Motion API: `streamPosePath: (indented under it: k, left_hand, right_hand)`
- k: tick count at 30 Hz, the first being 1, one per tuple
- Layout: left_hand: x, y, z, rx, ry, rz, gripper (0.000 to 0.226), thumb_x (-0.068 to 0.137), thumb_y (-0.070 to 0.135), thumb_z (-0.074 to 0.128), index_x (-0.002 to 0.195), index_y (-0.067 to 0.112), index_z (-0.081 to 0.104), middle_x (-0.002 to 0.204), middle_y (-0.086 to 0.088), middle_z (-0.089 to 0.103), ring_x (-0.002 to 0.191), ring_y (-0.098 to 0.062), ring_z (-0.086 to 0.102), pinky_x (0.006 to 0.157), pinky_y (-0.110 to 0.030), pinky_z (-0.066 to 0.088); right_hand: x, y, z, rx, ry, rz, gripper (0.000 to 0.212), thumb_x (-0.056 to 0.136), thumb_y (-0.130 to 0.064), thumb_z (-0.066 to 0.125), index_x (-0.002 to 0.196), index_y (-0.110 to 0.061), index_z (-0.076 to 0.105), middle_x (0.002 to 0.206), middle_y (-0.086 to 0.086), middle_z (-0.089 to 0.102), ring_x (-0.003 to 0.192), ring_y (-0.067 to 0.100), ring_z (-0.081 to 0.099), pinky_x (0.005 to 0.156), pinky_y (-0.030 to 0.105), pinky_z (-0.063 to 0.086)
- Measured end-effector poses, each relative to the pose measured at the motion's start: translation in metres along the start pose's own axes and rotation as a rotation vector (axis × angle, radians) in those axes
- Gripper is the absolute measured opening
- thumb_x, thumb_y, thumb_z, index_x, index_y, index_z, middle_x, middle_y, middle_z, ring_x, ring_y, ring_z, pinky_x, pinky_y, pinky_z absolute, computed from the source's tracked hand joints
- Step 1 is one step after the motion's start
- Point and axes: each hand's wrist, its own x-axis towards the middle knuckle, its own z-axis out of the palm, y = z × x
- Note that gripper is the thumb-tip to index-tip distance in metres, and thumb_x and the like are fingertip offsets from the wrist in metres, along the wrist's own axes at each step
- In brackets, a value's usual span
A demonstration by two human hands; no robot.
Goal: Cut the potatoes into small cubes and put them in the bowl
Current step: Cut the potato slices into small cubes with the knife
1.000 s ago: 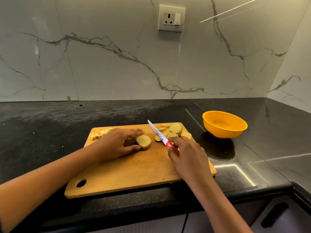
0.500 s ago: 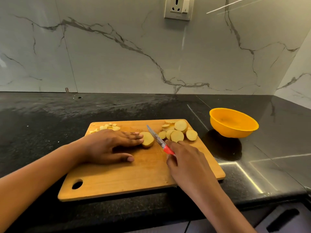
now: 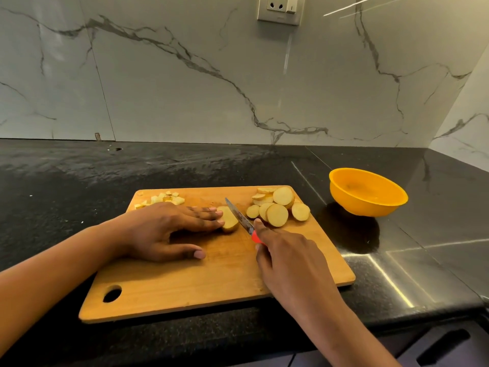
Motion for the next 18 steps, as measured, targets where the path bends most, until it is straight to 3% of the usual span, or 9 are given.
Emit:
streamPosePath:
  k: [7, 13, 18]
  left_hand:
    - [0.0, 0.001, 0.001, -0.019, 0.023, 0.001, 0.057, 0.088, 0.064, 0.045, 0.139, 0.042, 0.034, 0.146, 0.025, 0.032, 0.137, 0.009, 0.022, 0.113, -0.011, 0.016]
    - [0.0, 0.004, 0.001, 0.003, 0.016, -0.028, 0.058, 0.087, 0.064, 0.043, 0.139, 0.042, 0.033, 0.145, 0.027, 0.03, 0.136, 0.013, 0.019, 0.109, -0.003, 0.01]
    - [0.0, 0.006, 0.0, 0.021, 0.008, -0.047, 0.06, 0.085, 0.07, 0.038, 0.138, 0.043, 0.031, 0.146, 0.027, 0.029, 0.135, 0.014, 0.018, 0.109, -0.007, 0.011]
  right_hand:
    - [0.011, -0.008, 0.002, -0.159, -0.105, -0.054, 0.055, 0.1, -0.021, 0.042, 0.149, -0.02, 0.019, 0.121, -0.002, 0.056, 0.094, 0.012, 0.052, 0.062, 0.021, 0.034]
    - [0.021, -0.014, 0.0, -0.181, -0.208, -0.05, 0.052, 0.097, -0.016, 0.047, 0.145, -0.015, 0.028, 0.119, 0.003, 0.057, 0.1, 0.017, 0.056, 0.068, 0.026, 0.037]
    - [0.017, -0.011, -0.004, -0.16, -0.204, -0.065, 0.047, 0.098, -0.018, 0.046, 0.143, -0.016, 0.032, 0.118, 0.002, 0.057, 0.099, 0.017, 0.055, 0.07, 0.026, 0.037]
